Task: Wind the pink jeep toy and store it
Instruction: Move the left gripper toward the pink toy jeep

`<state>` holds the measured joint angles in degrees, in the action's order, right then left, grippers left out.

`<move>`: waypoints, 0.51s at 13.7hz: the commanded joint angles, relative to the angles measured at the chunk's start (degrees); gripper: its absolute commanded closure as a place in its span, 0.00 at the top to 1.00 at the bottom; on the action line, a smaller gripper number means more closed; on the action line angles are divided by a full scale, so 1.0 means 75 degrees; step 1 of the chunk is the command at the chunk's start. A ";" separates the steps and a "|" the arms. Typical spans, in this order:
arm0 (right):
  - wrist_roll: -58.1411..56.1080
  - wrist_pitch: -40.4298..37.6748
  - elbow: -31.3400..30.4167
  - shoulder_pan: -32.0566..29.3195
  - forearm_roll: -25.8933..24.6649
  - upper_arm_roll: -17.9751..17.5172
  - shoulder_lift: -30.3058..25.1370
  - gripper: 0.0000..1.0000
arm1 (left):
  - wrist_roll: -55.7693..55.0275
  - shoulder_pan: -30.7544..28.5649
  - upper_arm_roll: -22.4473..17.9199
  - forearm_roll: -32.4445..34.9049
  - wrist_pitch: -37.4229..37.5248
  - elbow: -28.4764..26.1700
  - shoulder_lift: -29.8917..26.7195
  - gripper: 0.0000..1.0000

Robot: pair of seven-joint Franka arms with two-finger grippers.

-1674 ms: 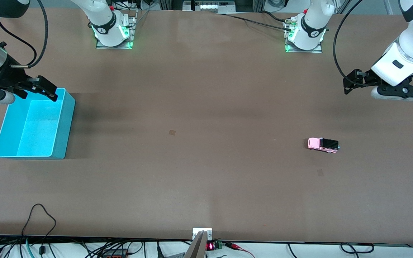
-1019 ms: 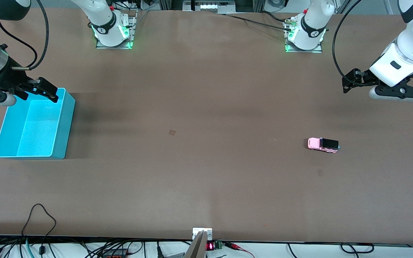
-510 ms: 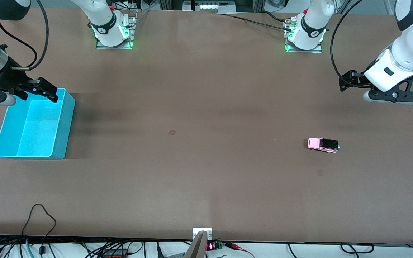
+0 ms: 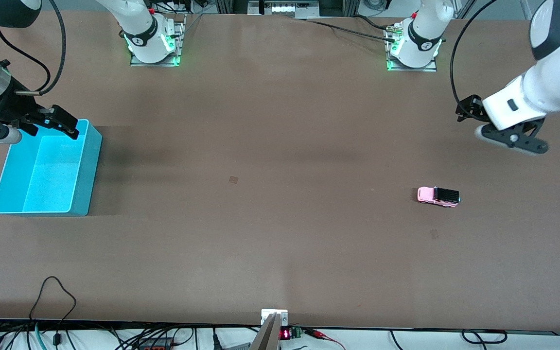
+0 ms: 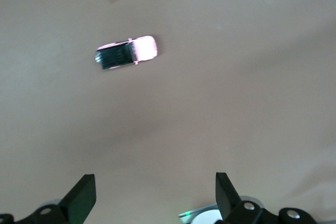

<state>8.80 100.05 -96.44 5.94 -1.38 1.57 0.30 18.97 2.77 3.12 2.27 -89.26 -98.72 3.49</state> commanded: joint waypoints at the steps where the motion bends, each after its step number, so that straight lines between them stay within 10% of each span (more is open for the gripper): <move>1: -0.0002 -0.0063 0.0167 -0.0077 -0.0004 -0.0057 0.0066 1.00 | 0.1741 -0.0088 0.0006 -0.0069 -0.0412 -0.0113 0.0272 1.00; 7: -0.0002 -0.0063 0.0167 -0.0077 -0.0004 -0.0045 0.0066 1.00 | 0.5854 -0.0427 -0.0006 0.0048 -0.2555 -0.1554 0.0575 1.00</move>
<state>8.80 100.05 -96.38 5.92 -1.38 1.57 0.32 53.50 0.70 3.01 2.31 -103.50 -106.79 7.67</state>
